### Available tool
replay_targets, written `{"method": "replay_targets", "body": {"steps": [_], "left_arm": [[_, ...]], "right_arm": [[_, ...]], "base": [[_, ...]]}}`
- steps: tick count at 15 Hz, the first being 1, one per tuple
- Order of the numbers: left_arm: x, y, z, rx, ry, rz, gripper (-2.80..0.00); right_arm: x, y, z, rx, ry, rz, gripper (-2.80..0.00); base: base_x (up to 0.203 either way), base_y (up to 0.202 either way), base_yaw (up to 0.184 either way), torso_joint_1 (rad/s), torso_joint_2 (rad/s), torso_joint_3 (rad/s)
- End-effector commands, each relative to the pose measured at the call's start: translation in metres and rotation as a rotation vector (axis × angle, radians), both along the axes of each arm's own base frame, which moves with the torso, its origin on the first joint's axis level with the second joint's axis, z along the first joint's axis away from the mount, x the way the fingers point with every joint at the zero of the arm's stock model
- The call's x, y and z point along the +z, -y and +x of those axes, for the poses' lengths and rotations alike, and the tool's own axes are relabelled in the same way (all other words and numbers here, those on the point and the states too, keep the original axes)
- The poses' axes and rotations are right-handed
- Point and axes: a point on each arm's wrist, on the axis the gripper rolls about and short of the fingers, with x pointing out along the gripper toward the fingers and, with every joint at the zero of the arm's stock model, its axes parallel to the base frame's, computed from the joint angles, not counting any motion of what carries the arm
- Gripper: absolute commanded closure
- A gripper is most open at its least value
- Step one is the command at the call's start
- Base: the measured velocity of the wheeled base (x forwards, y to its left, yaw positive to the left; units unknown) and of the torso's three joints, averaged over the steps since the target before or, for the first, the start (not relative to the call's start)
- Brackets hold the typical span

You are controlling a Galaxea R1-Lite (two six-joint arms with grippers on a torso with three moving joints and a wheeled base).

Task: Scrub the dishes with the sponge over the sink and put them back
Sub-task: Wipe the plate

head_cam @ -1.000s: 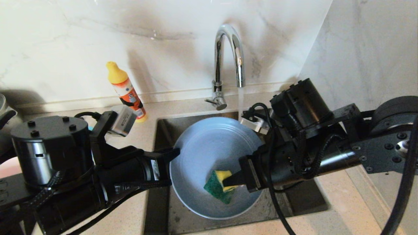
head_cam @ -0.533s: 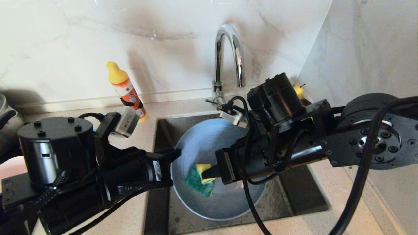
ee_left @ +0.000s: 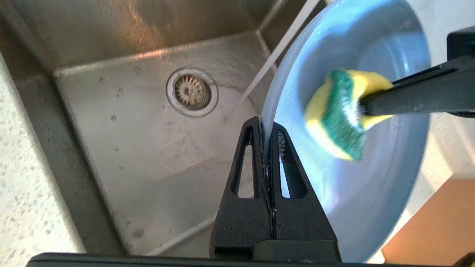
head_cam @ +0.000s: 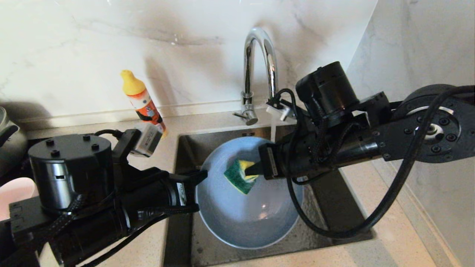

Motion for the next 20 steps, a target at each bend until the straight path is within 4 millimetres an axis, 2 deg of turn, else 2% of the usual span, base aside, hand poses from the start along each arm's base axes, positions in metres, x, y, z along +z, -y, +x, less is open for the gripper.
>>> {"method": "replay_targets", "body": {"steps": [1, 4, 7, 9, 12, 14, 16, 18, 20], "left_arm": [[0.0, 0.001, 0.001, 0.001, 0.003, -0.006, 0.0], [0.001, 0.001, 0.002, 0.006, 0.003, -0.01, 0.0], [0.006, 0.001, 0.003, 0.01, 0.019, -0.024, 0.0], [0.008, 0.001, 0.003, 0.011, 0.023, -0.025, 0.0], [0.009, 0.002, 0.005, 0.015, 0.026, -0.026, 0.0], [0.007, 0.002, 0.004, 0.013, 0.02, -0.021, 0.0], [0.006, 0.002, 0.004, 0.014, 0.017, -0.021, 0.0], [0.006, 0.001, 0.003, 0.014, 0.017, -0.021, 0.0], [0.006, 0.001, 0.003, 0.018, 0.013, -0.023, 0.0]], "right_arm": [[0.01, 0.017, -0.007, -0.022, 0.002, 0.004, 0.0], [0.008, 0.028, -0.019, -0.02, -0.021, -0.015, 0.0], [-0.006, 0.031, -0.029, -0.006, -0.059, -0.048, 0.0], [-0.019, 0.024, -0.034, 0.023, -0.091, -0.077, 0.0], [-0.031, 0.003, -0.04, 0.08, -0.115, -0.105, 0.0], [-0.026, -0.012, -0.04, 0.104, -0.085, -0.077, 0.0], [-0.012, -0.02, -0.036, 0.11, -0.029, -0.023, 0.0], [0.007, -0.018, -0.034, 0.089, 0.022, 0.015, 0.0], [0.018, -0.007, -0.034, 0.04, 0.056, 0.025, 0.0]], "base": [[0.0, 0.0, 0.0, 0.0, 0.0, 0.0], [0.0, 0.0, 0.0, 0.0, 0.0, 0.0], [0.0, 0.0, 0.0, 0.0, 0.0, 0.0], [0.0, 0.0, 0.0, 0.0, 0.0, 0.0], [0.0, 0.0, 0.0, 0.0, 0.0, 0.0], [0.0, 0.0, 0.0, 0.0, 0.0, 0.0], [0.0, 0.0, 0.0, 0.0, 0.0, 0.0], [0.0, 0.0, 0.0, 0.0, 0.0, 0.0], [0.0, 0.0, 0.0, 0.0, 0.0, 0.0]]}}
